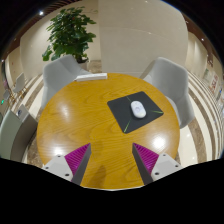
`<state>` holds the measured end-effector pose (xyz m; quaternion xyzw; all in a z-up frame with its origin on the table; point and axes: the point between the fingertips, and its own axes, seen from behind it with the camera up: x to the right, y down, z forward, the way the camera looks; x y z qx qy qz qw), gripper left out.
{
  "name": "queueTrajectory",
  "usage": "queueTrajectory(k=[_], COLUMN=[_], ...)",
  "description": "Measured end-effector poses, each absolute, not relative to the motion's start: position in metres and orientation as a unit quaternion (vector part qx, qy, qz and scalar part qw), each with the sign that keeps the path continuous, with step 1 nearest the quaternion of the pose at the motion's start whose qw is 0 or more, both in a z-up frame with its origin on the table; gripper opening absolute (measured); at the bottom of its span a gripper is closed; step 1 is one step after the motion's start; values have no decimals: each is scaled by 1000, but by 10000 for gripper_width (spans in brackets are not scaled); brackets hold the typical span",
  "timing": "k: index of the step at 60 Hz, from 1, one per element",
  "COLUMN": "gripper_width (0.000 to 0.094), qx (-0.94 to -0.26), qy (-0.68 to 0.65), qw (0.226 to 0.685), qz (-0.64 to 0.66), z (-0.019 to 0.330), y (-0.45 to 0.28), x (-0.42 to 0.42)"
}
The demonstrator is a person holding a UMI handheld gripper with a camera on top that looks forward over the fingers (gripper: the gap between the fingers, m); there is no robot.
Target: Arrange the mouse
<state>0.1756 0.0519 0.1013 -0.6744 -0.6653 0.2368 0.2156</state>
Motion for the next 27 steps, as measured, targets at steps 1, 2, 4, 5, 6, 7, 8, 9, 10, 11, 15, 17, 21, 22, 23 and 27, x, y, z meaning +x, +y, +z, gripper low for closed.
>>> queueTrajectory(k=[1,2,4,5,6,7,8,9,10,11,15,17,21,22,23,27], gripper_width=[856,855,855,854,858,855,854,854,854,852,859,856,857,855,853,857], qx=[-674,-674,-672,-672,-671,-671,-672,-674,-675,-676,-675,-673,-672,-672,-672,-675], qy=[-666,-666,-668,-669,-669,-669,-668,-667,-666,-666,-664,-665,-665,-665,-664,-661], qw=[215,215,216,217,219,220,220,219,218,218,223,229,234,234,234,230], qz=[237,236,234,233,232,231,231,231,231,230,230,228,227,228,229,234], z=[101,100,99,99,98,98,97,97,96,96,98,99,100,101,101,103], y=[49,47,44,42,41,40,39,38,37,36,34,34,32,31,29,24], x=[179,182,187,192,194,194,195,197,198,199,199,198,198,197,197,197])
